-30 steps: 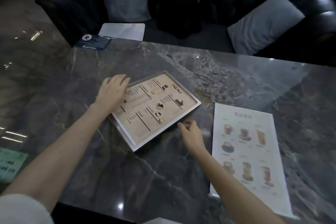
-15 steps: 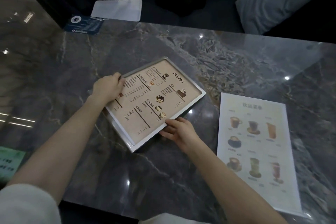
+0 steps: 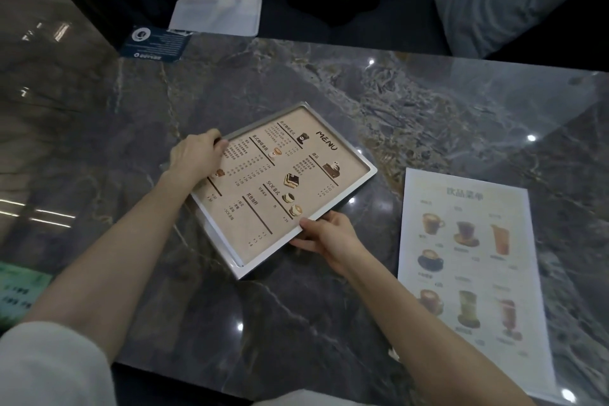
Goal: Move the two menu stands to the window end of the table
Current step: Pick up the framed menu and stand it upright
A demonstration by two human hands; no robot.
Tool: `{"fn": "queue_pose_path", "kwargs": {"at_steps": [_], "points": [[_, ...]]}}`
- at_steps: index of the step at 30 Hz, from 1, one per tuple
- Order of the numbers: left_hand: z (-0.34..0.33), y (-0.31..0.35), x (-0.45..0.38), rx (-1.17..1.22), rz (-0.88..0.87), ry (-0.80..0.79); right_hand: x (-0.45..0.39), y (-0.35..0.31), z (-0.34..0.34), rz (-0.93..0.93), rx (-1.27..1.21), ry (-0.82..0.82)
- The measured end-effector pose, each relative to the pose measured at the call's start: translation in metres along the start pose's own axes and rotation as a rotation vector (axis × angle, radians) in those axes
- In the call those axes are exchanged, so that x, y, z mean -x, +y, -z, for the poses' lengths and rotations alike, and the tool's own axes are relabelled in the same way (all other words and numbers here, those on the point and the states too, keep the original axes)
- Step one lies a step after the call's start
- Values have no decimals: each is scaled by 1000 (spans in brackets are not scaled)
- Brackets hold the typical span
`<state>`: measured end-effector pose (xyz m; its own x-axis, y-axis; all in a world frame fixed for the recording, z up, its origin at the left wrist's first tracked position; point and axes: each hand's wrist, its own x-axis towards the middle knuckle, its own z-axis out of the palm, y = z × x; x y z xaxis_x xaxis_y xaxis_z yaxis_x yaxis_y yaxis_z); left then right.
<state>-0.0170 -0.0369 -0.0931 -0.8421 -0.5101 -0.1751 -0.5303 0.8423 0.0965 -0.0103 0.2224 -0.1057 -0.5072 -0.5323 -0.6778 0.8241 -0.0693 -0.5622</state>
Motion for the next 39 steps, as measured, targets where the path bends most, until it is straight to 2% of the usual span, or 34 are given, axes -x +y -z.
{"fn": "queue_pose_path", "kwargs": {"at_steps": [5,11,19,23,31,39], "points": [[7,-3,5,26,-5,0,7,0,-8,36,36,28],[32,0,13,81,-34,148,20,-19,-17,166,143,11],[51,13,22,324,-21,264,47,-54,-21,390,297,-13],[44,21,23,495,-24,298,58,-64,-18,507,394,-25],[23,39,33,688,-28,382,68,-53,-10,752,782,99],[-6,37,37,712,24,386,65,-29,-6,779,932,153]]}}
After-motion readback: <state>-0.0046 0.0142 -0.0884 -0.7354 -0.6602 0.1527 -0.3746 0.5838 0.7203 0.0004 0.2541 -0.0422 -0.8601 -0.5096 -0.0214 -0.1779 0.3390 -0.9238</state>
